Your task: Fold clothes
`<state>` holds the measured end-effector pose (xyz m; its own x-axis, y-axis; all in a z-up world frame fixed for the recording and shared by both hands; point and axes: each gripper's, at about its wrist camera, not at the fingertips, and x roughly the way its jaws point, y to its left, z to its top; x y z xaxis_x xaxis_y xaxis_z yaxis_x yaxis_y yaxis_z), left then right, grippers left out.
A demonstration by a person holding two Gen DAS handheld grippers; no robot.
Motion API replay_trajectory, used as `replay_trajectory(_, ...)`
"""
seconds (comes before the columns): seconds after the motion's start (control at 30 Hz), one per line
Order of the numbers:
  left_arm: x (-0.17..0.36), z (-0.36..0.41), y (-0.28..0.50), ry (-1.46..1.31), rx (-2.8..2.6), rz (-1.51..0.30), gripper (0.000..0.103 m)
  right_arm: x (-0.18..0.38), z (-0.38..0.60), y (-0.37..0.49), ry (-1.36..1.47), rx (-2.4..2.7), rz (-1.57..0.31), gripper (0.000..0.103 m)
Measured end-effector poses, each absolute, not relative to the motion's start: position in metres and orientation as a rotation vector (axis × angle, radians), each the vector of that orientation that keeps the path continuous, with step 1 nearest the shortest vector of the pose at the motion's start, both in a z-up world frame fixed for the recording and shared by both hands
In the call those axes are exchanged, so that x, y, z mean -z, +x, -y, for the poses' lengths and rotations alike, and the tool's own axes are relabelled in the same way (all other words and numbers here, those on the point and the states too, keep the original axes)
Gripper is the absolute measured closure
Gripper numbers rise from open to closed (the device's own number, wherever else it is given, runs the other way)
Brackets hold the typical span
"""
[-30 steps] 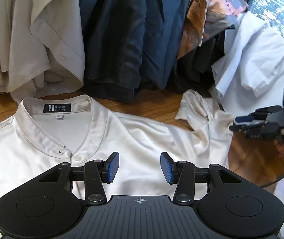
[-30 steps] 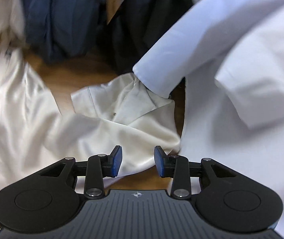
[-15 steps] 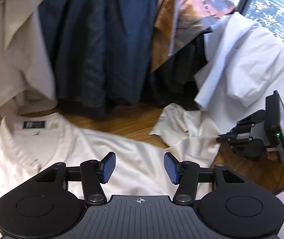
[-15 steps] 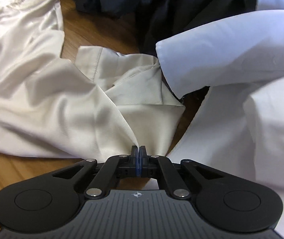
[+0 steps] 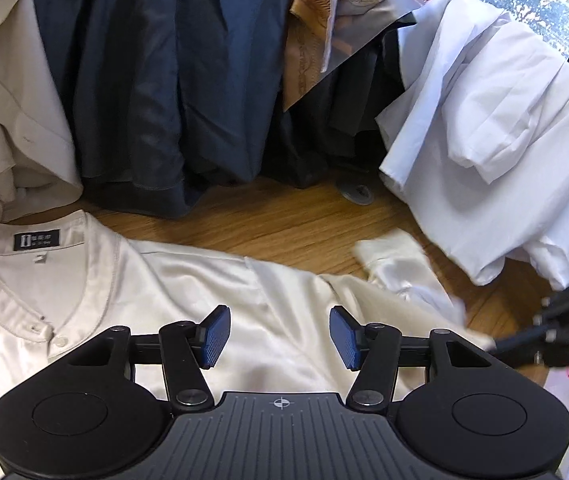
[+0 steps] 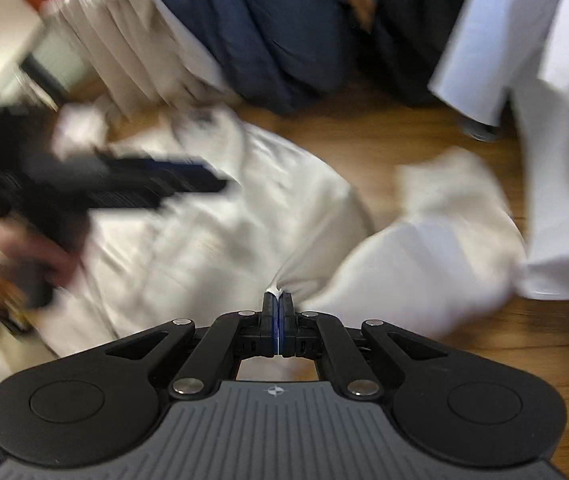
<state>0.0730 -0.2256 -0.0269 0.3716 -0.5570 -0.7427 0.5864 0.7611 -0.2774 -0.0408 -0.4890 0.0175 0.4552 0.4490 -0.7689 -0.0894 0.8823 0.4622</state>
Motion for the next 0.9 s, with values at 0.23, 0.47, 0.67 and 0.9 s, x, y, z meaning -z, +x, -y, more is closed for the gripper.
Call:
replay_trajectory(0.23, 0.036, 0.208, 0.076, 0.072, 0.689, -0.962, 0.045, -0.022, 0.484, -0.021, 0.239, -0.230, -0.950, 0.070)
replay_trajectory(0.47, 0.051, 0.202, 0.076, 0.077, 0.638, -1.001, 0.045, 0.016, 0.520, -0.064, 0.066, -0.114, -1.013, 0.063)
replay_trajectory(0.67, 0.055, 0.207, 0.074, 0.093, 0.634, -1.016, 0.045, 0.057, 0.519, -0.099, -0.005, -0.158, -1.043, 0.051)
replay_trajectory(0.9, 0.050, 0.212, 0.071, 0.101, 0.627, -1.019, 0.045, 0.088, 0.501, -0.096, -0.134, -0.209, -1.028, 0.054)
